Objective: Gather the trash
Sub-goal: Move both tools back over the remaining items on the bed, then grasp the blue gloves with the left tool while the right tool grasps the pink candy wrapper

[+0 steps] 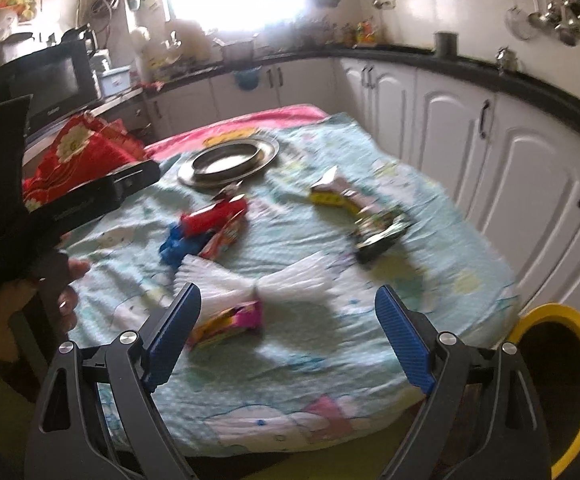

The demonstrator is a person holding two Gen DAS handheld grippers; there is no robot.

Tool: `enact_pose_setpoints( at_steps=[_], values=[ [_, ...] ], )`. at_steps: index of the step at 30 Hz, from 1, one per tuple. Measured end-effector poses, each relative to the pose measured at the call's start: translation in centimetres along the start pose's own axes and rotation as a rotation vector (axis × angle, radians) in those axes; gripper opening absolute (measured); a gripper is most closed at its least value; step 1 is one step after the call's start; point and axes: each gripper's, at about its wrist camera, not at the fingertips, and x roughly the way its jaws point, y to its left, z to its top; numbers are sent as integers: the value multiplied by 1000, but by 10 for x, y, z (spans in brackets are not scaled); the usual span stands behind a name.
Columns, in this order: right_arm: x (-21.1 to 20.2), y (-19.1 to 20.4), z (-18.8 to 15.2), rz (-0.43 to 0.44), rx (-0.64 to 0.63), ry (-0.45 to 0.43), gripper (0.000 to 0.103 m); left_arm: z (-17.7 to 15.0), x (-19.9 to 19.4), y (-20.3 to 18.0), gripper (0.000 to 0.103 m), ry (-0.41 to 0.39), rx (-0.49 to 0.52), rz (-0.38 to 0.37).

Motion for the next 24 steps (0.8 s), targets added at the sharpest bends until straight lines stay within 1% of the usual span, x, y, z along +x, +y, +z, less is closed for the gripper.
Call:
enact_pose_setpoints(
  at_steps=[2, 5, 7, 10, 12, 14, 15, 17, 19, 21, 22, 23, 24],
  values=[
    [12, 6, -2, 18, 1, 31, 85, -3, 7, 10, 92, 26, -12, 9],
    [27, 13, -6, 42, 1, 71, 80, -9, 17, 22, 92, 68, -12, 31],
    [34, 16, -8, 49, 2, 91, 78, -13, 24, 28, 92, 98, -17, 30],
    [48, 19, -12, 66, 15, 124, 75, -20, 36, 40, 92, 150, -51, 19],
    [55, 19, -14, 70, 21, 140, 74, -24, 41, 44, 88, 171, -72, 10],
    [61, 19, -16, 77, 34, 156, 73, -30, 48, 48, 81, 196, -84, -11],
    [64, 19, -16, 81, 41, 163, 72, -32, 51, 49, 80, 207, -89, -21],
    [70, 17, -18, 95, 64, 183, 70, -36, 58, 50, 72, 233, -105, -41],
    [76, 15, -20, 107, 81, 202, 66, -40, 63, 50, 67, 251, -116, -60],
    [80, 12, -24, 124, 104, 224, 61, -43, 66, 50, 66, 257, -125, -71],
    [81, 12, -25, 129, 111, 227, 60, -43, 66, 51, 65, 256, -128, -74],
    [80, 11, -26, 134, 116, 224, 58, -44, 67, 51, 62, 256, -131, -78],
    [79, 10, -26, 137, 114, 224, 52, -43, 67, 51, 58, 255, -133, -80]
  ],
)
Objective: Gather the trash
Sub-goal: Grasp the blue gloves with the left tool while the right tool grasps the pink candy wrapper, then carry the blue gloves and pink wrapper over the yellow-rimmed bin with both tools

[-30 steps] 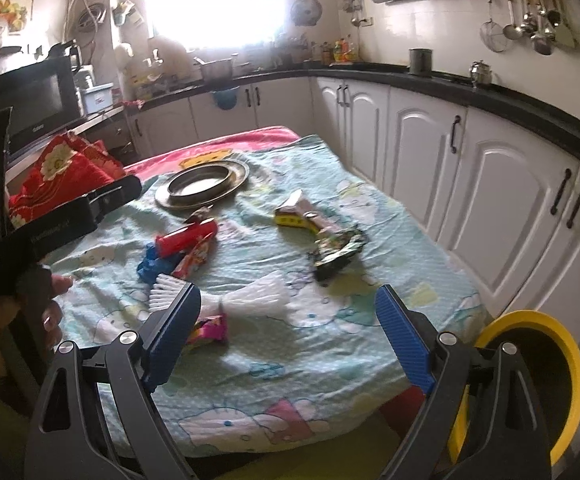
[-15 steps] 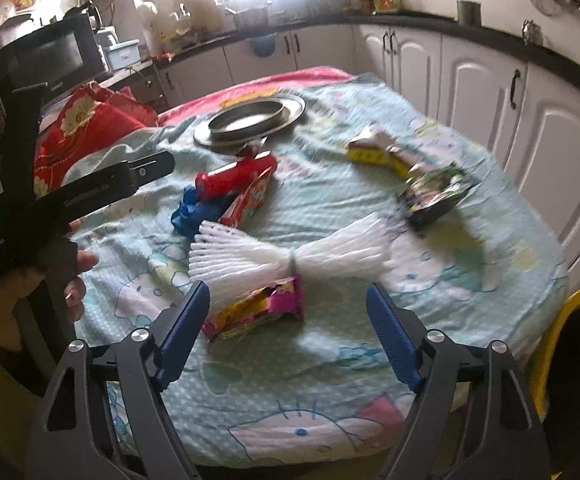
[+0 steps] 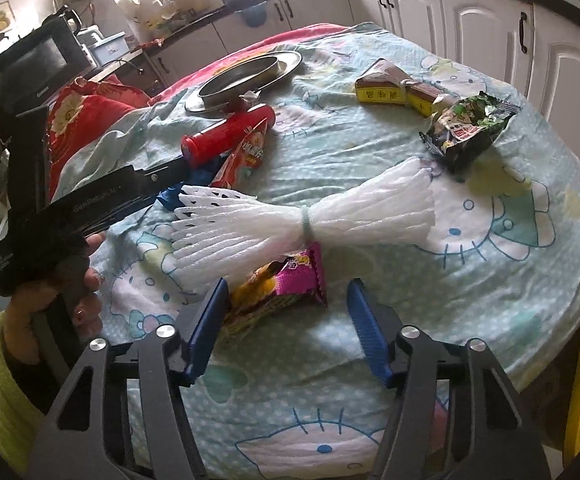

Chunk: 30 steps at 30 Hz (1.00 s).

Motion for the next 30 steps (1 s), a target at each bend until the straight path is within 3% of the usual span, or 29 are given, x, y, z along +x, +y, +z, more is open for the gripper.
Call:
enact_pose_setpoints(
  at_steps=[2, 11, 22, 30],
  values=[
    [-1, 0, -1, 24, -3, 9, 47, -1, 2, -1, 41, 15, -2, -24],
    [-10, -11, -3, 48, 23, 28, 36, -7, 6, -22, 12, 49, 55, -66],
    [-37, -21, 0, 35, 16, -16, 18, -3, -30, -52, 7, -8, 138, -65],
    [-62, -24, 8, 19, 4, -90, 17, 6, -66, -69, 7, -95, 171, -95]
  ],
)
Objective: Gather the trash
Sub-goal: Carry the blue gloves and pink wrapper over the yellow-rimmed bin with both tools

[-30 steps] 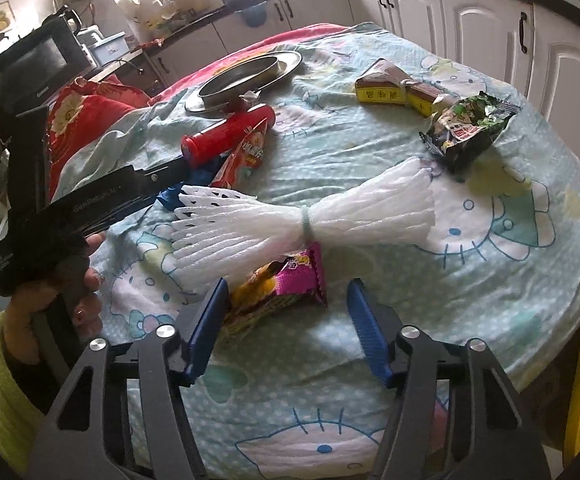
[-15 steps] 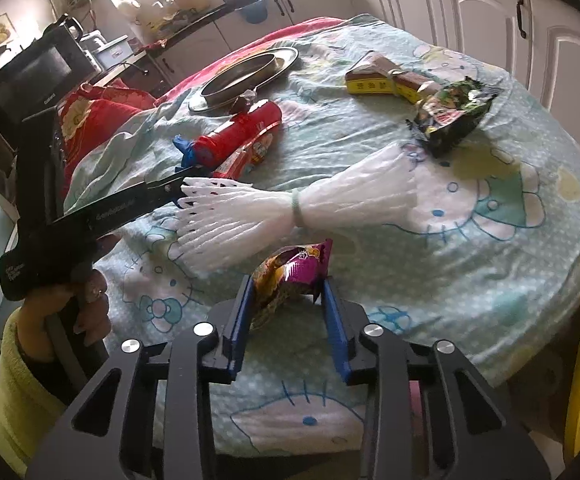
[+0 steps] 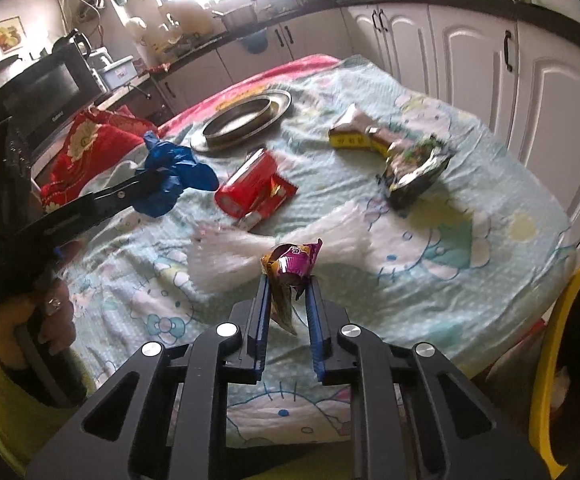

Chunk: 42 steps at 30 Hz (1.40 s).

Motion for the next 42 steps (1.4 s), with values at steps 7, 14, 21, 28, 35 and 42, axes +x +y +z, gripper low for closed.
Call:
enact_pose_setpoints(
  at_steps=[7, 14, 21, 28, 35, 42],
  values=[
    [-27, -8, 10, -17, 3, -68, 17, 2, -8, -21, 7, -13, 34, -48],
    [-54, -23, 15, -51, 15, -124, 17, -6, -3, -50, 7, 4, 79, -93],
    [-76, -43, 16, -100, 32, -172, 17, -12, 0, -73, 7, 20, 112, -135],
    [-99, -63, 11, -141, 67, -218, 17, -18, 2, -95, 7, 29, 151, -170],
    [-118, -81, 4, -179, 97, -252, 17, -25, 5, -115, 7, 43, 186, -199],
    [-134, -99, -5, -227, 129, -280, 17, -28, 9, -135, 7, 51, 220, -231]
  ],
)
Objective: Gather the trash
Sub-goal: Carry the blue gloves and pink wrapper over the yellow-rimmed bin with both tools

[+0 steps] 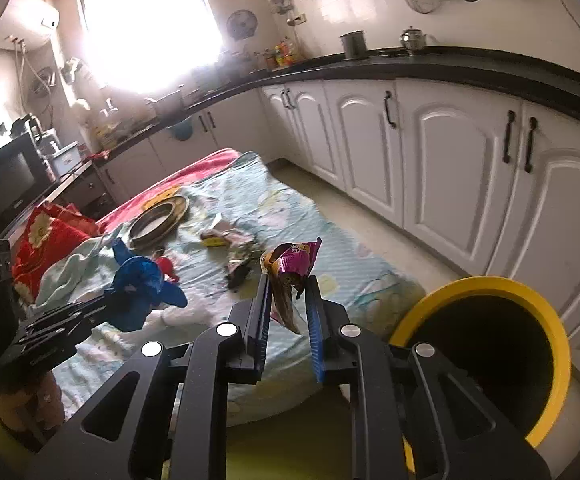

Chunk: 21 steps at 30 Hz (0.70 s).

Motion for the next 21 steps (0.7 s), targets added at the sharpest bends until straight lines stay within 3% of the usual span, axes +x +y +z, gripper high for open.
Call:
enact_pose_setpoints(
  at_steps=[21],
  values=[
    [-29, -57, -7, -126, 73, -63, 17, 3, 32, -70, 7, 22, 135, -99]
  ],
)
